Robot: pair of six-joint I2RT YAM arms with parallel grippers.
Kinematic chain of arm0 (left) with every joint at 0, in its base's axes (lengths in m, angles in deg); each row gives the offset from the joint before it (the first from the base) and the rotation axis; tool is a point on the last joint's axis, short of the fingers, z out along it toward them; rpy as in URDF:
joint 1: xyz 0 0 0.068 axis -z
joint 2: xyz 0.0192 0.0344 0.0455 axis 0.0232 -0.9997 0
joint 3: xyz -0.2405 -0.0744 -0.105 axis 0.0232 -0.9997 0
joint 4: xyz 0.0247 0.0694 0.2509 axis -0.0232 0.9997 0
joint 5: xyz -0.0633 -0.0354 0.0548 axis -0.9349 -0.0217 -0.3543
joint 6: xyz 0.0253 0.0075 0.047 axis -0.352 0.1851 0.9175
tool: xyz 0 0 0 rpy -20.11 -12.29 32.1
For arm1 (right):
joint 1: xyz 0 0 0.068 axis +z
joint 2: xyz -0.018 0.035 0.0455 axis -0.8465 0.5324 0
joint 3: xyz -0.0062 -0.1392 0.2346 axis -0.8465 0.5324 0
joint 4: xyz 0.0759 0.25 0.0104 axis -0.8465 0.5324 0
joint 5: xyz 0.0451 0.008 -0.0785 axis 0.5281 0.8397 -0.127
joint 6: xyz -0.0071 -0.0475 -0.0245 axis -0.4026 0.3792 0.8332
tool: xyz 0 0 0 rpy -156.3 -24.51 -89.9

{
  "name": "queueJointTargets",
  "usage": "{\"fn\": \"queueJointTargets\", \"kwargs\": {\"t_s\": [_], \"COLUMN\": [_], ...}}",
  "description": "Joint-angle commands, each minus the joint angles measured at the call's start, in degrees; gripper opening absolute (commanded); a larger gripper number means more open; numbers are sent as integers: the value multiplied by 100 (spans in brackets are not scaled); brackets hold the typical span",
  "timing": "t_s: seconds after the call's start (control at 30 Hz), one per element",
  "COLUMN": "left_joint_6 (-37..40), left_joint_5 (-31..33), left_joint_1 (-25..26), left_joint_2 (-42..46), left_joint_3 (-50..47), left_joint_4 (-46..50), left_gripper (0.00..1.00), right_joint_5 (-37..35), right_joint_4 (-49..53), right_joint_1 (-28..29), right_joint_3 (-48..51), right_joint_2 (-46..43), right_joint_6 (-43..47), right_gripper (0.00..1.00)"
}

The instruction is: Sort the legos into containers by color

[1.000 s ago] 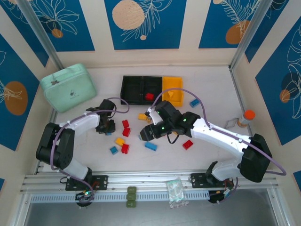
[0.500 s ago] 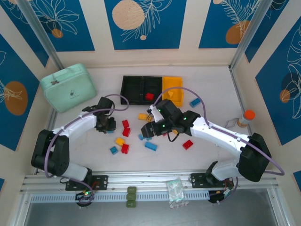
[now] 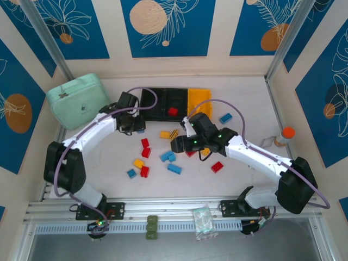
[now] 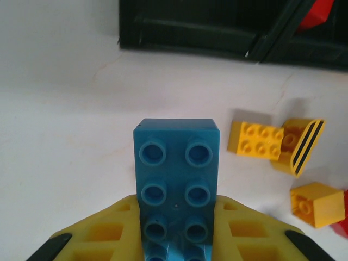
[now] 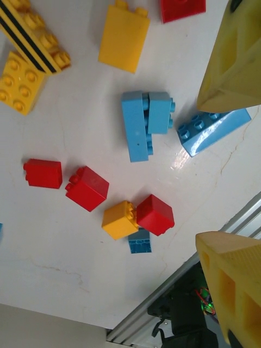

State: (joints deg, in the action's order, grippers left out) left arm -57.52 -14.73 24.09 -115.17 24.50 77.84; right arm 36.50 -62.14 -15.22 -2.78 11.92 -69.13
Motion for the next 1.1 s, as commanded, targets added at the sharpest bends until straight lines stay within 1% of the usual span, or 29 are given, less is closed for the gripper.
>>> {"fn": "queueJointTargets", "kwargs": {"t_s": [0.0,0.13,0.37,0.6,0.73,1.07], "left_joint_6": [165,367,640,712,738,764], "left_joint_5": [-84,53,482,527,534,651], "left_joint_1": [35,35,-8,-90,-94,-95], "left_joint_2": [-480,-1231,-2620,-3779,-4144,-4457], "left_joint_3": [658,1663,3430,4966,5311,5453], "left_joint_4": [242,543,1129,1634,1754,1750], "left_gripper": [27,27,27,27,28,31], "right_joint_5": [-61,-104,-178,-261,-241,-198], "right_joint_4": [-74,-74,-51,31,58,50], "right_joint_1": [-14,1,-7,-55,-139,-235], "right_joint_3": [125,204,311,376,399,363], "right_joint_2": [-191,-243,-324,-426,-438,-403], "right_joint_6": [-155,-238,-321,-349,-351,-314], "right_gripper": [60,60,60,60,60,60]}}
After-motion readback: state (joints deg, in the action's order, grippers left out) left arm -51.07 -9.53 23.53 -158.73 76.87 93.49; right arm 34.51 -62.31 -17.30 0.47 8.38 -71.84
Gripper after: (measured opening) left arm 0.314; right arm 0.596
